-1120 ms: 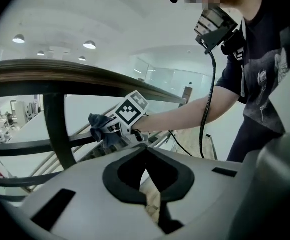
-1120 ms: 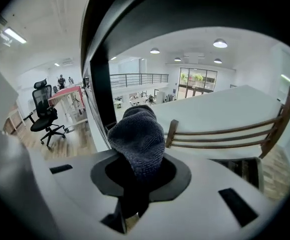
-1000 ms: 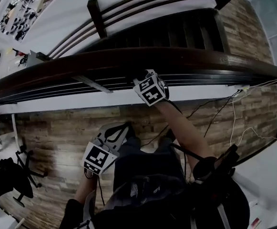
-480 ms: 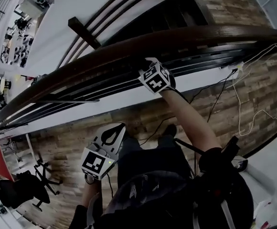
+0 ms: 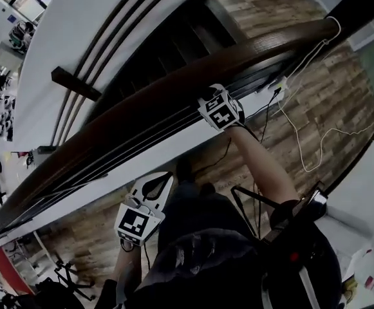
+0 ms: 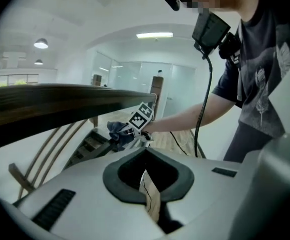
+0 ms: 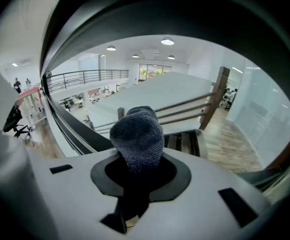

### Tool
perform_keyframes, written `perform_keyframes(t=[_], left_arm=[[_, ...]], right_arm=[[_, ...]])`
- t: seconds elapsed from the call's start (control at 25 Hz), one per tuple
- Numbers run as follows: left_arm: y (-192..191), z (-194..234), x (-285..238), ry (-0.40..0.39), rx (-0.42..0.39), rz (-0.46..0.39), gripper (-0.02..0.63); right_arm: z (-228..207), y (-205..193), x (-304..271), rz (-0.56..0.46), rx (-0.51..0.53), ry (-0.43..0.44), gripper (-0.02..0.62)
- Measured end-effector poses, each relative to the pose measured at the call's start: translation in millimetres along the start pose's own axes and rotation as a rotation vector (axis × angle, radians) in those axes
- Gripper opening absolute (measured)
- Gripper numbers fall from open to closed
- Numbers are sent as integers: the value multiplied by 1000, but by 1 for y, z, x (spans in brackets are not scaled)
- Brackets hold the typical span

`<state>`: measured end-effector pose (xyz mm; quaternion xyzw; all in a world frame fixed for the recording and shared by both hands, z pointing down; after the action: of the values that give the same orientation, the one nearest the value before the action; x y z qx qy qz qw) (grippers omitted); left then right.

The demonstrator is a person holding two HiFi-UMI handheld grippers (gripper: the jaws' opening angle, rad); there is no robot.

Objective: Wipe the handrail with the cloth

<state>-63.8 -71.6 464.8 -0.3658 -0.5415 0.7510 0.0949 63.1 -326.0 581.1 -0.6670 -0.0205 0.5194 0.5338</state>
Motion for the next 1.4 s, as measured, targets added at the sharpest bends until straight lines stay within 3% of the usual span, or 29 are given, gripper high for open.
perform_keyframes(t=[0.16, 0.28, 0.48, 0.64, 0.76, 1.08, 1.28, 1.4], left_arm=[[40, -9, -69, -166, -68, -5, 8], [78, -24, -115, -227, -100, -23, 8], [110, -52, -194, -185, -118, 2, 8], [123, -78, -251, -115, -94, 54, 8], [147, -98, -286, -104, -89, 66, 8], [173, -118, -334, -41, -172, 144, 8], [166, -118, -318, 2, -160, 149, 8], [164, -111, -305, 28, -142, 117, 8]], right_arm=[[-105, -35, 21, 39, -80, -127, 60], [-182, -60, 41, 61, -106, -208, 60], [-296, -109, 74, 35, -196, -262, 60], [-356, -125, 91, 6, -159, -242, 60], [-395, -137, 101, 7, -146, -246, 60], [-448, -146, 108, -3, -151, -220, 60], [-441, -149, 117, -6, -139, -228, 60], [-406, -136, 133, -33, -143, -114, 60]])
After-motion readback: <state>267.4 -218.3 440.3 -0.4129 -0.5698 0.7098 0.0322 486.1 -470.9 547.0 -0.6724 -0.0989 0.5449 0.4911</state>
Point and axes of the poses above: the fingertips, and each gripper's own axes: x backward along the fingers, z to its left, y out of its top, the point moved 3 cm from there along x, backward along the fingers, and after that the axes turned 1 degree about -x, right-handed, at the moved point
